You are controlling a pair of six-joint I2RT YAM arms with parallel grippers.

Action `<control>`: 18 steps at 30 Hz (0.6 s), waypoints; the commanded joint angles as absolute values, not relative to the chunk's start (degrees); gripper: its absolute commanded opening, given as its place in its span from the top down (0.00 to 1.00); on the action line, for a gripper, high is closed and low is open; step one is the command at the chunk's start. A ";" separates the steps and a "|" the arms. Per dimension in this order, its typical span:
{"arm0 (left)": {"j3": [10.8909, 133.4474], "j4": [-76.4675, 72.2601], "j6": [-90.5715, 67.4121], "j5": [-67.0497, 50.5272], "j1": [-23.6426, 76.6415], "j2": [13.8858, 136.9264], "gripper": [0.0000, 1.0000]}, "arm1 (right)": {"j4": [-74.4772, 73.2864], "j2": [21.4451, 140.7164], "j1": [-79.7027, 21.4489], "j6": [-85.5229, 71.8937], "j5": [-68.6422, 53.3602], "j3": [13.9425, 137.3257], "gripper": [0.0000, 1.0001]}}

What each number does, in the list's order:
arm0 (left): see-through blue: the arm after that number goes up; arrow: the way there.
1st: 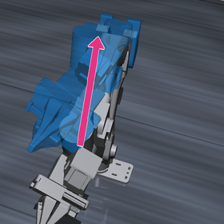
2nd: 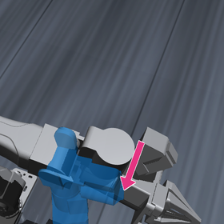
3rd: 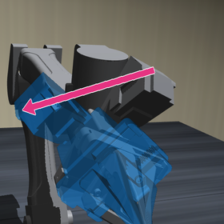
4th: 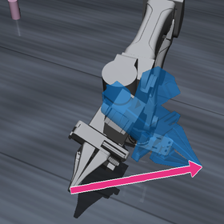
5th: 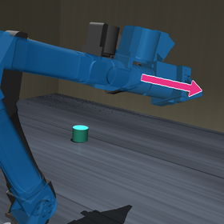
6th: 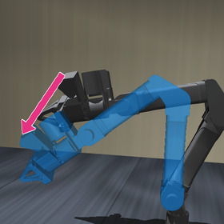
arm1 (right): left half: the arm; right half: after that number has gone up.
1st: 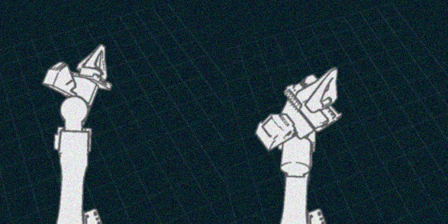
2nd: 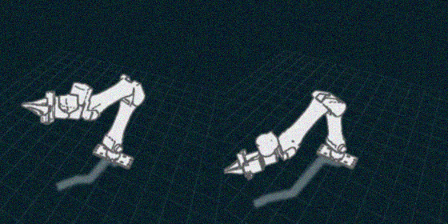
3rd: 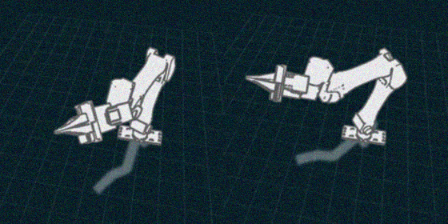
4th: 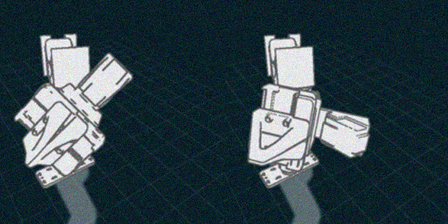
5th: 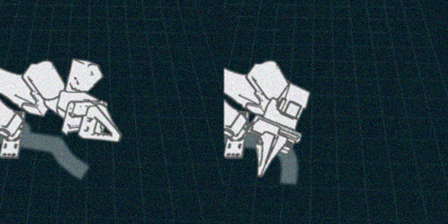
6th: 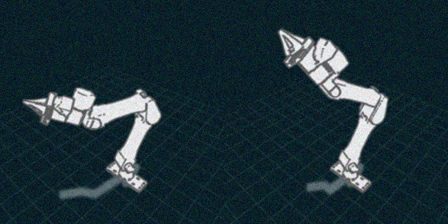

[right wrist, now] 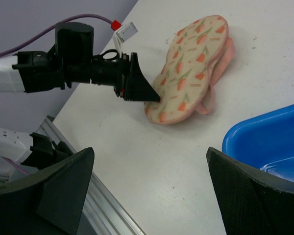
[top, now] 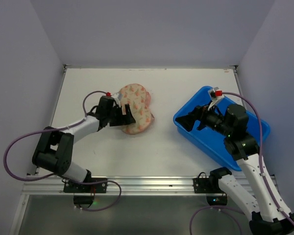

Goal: Unzip the laundry bag and remove the bra

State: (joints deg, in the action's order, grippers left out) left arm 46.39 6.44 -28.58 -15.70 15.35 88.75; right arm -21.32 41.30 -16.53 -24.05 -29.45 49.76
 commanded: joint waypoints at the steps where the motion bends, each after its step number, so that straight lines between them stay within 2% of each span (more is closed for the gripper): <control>1: 43.42 -1.47 -33.12 -20.56 25.72 82.54 0.09 | -18.46 41.92 -16.96 -24.96 -31.46 49.48 0.01; 5: 39.30 -4.74 -38.57 -18.03 26.90 77.62 0.09 | -18.02 42.89 -17.31 -25.40 -31.90 49.66 0.01; 9: 36.04 -6.33 -40.95 -8.90 26.81 72.52 0.09 | -18.54 43.85 -17.93 -25.23 -28.06 49.22 0.01; 13: 34.63 -9.31 -43.49 -8.61 26.02 74.35 0.11 | -19.77 46.23 -19.86 -24.96 -24.97 49.75 0.01; 18: 28.66 -21.95 -46.76 -11.51 23.04 79.26 0.18 | -18.20 48.34 -24.34 -25.31 -24.17 49.31 0.01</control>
